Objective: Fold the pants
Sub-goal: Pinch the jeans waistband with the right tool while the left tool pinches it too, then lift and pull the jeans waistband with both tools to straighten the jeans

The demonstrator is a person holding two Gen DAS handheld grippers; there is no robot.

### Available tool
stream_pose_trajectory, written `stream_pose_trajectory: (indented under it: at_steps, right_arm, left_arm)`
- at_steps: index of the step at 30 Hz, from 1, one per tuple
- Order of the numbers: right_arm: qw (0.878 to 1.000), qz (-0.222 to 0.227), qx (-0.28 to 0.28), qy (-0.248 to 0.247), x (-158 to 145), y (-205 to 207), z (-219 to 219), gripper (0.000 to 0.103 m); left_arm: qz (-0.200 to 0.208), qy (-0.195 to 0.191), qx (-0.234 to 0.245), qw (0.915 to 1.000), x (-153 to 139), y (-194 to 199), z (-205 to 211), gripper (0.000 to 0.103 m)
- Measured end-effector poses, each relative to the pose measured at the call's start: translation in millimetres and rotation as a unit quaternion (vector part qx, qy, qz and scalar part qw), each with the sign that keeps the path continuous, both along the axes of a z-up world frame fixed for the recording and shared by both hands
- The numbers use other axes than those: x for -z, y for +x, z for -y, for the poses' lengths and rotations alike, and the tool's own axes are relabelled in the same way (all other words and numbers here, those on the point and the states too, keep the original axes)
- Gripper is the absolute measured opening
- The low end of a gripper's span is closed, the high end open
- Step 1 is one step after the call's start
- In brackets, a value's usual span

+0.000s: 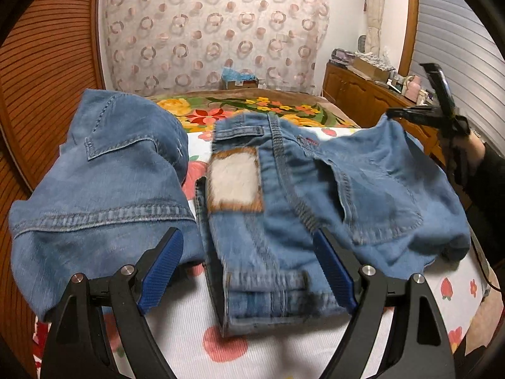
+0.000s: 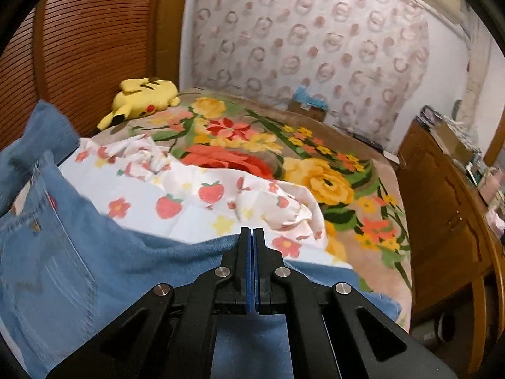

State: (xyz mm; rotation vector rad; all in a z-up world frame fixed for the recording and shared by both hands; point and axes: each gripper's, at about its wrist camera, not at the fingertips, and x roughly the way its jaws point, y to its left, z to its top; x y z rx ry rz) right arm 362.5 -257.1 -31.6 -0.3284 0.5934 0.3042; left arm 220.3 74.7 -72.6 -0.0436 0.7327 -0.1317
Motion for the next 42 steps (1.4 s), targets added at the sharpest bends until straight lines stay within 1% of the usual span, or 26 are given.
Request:
stream_pose_trajectory:
  at_steps: [2, 4, 5, 7, 8, 9, 11, 12, 16, 21, 23, 25, 26, 27, 28, 29, 30, 31, 34, 38, 42]
  right_arm:
    - [1.0, -0.013, 0.011, 0.002, 9.4, 3.0, -4.8, 0.001]
    - [1.0, -0.02, 0.002, 0.023, 13.9, -7.2, -5.7, 0.002]
    - [0.999, -0.021, 0.0, 0.029, 10.5, -11.9, -6.2, 0.004]
    - [0.999, -0.016, -0.009, 0.042, 7.9, -23.4, -2.7, 0.016]
    - [0.999, -0.015, -0.014, 0.05, 8.0, -32.9, -1.2, 0.019]
    - [0.998, -0.013, -0.013, 0.052, 8.4, -41.1, -0.1, 0.023]
    - [0.998, -0.006, -0.007, 0.054, 8.9, -61.5, 3.7, 0.027]
    - [0.998, -0.005, -0.005, 0.057, 8.7, -69.3, 4.7, 0.029]
    - [0.997, -0.006, -0.008, 0.08, 7.7, -112.6, 18.3, 0.03]
    - [0.995, -0.016, -0.009, 0.093, 11.1, -176.1, 39.0, 0.03]
    - [0.995, -0.025, -0.008, 0.095, 19.9, -198.1, 43.1, 0.03]
    - [0.995, -0.032, -0.002, 0.099, 29.1, -218.6, 46.7, 0.03]
    - [0.994, -0.038, 0.0, 0.102, 33.6, -226.3, 48.1, 0.03]
    - [0.994, -0.044, 0.003, 0.104, 39.4, -233.3, 49.5, 0.03]
    - [0.993, -0.048, 0.006, 0.107, 45.9, -238.5, 51.9, 0.034]
    - [0.992, -0.053, 0.011, 0.11, 51.6, -244.2, 54.1, 0.037]
    - [0.992, -0.057, 0.015, 0.114, 57.3, -249.5, 55.7, 0.042]
    - [0.991, -0.062, 0.016, 0.117, 62.4, -255.6, 57.7, 0.044]
    - [0.989, -0.075, 0.021, 0.125, 77.6, -267.4, 61.3, 0.045]
    - [0.986, -0.084, 0.017, 0.144, 88.9, -280.7, 64.2, 0.049]
    - [0.984, -0.092, 0.011, 0.152, 98.6, -279.7, 62.6, 0.05]
  left_arm:
    - [-0.001, -0.004, 0.002, 1.0, 1.5, -3.8, -0.4, 0.082]
    - [-0.005, -0.003, 0.005, 1.0, 3.6, -8.6, 0.0, 0.079]
    - [-0.006, -0.002, 0.007, 1.0, 4.4, -10.3, 0.0, 0.077]
    - [-0.009, -0.002, 0.009, 0.9999, 6.0, -12.9, -0.5, 0.074]
    - [-0.011, -0.001, 0.01, 0.9999, 6.1, -12.4, -0.9, 0.068]
    - [-0.013, -0.001, 0.01, 0.9999, 8.4, -13.9, -1.4, 0.066]
    - [-0.014, -0.001, 0.011, 0.9998, 8.9, -15.8, -1.1, 0.065]
    - [-0.014, -0.002, 0.012, 0.9998, 9.7, -17.1, -0.8, 0.062]
    - [-0.018, -0.005, 0.018, 0.9997, 12.1, -20.3, 0.6, 0.057]
    - [-0.025, -0.005, 0.025, 0.9993, 16.7, -23.6, 0.8, 0.057]
    - [-0.029, -0.01, 0.027, 0.9992, 19.5, -22.9, -1.4, 0.056]
    - [-0.03, -0.016, 0.032, 0.9989, 20.7, -22.4, -1.5, 0.049]
    - [-0.034, -0.018, 0.034, 0.9987, 21.1, -22.8, -0.7, 0.041]
    - [-0.032, -0.009, 0.03, 0.999, 20.5, -23.9, 0.4, 0.033]
    - [-0.026, 0.002, 0.029, 0.9992, 18.3, -27.0, 2.3, 0.032]
    - [-0.024, 0.004, 0.03, 0.9992, 17.3, -27.7, 3.1, 0.021]
    - [-0.02, 0.008, 0.027, 0.9994, 14.5, -30.2, 2.9, 0.013]
    - [-0.012, 0.012, 0.023, 0.9996, 10.4, -33.7, 2.2, 0.012]
    - [0.008, 0.015, 0.025, 0.9995, -3.3, -44.9, 2.8, 0.01]
    - [0.016, 0.026, 0.029, 0.9991, -11.0, -55.2, 8.2, 0.008]
    - [0.031, 0.017, 0.023, 0.9991, -21.0, -67.0, 7.1, 0.007]
